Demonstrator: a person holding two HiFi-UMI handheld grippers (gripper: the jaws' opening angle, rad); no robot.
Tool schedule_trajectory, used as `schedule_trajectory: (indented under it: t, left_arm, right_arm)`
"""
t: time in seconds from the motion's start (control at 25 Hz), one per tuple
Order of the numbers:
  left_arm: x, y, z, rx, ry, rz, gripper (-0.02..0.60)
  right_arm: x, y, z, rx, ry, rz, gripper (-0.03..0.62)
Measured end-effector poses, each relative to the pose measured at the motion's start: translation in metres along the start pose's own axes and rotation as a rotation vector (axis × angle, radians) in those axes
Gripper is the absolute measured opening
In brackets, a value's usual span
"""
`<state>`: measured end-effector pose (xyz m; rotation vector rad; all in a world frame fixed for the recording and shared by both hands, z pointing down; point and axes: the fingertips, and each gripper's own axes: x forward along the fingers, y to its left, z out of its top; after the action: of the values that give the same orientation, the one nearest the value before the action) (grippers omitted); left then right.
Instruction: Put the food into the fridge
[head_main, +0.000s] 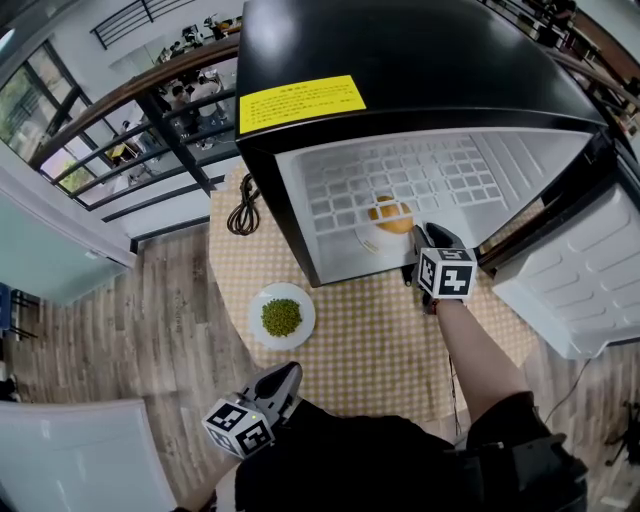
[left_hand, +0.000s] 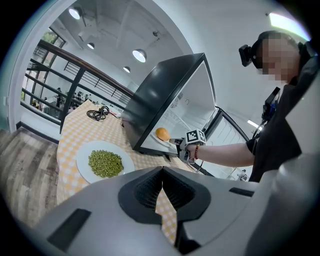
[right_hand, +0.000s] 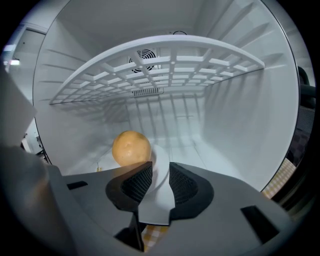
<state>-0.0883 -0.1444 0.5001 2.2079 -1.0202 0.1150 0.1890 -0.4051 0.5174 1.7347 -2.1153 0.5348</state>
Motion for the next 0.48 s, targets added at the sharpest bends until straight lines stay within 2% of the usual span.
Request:
schedule_trajectory:
  t: [0.2,0.32,0.48]
  left_arm:
    - [0.000,-0.002,0.008,0.023,-0.007,-0.007,0.011]
    - [0.001,-0.005,0.017,0.038,-0.021,-0.015,0.011]
    - [0.006,-0.010,0.042,0.080,-0.061,-0.037,0.011]
  right_arm:
    - [-0.004,0.001,0.003,-0.002,-0.008,-0.007,0.106]
    - [-0.009,-0.002,0.000,0.022,-0.013,-0.022,0.040]
    - [-0.014,-0.002,0.005,0.074,-0.045,-0.018,0.020]
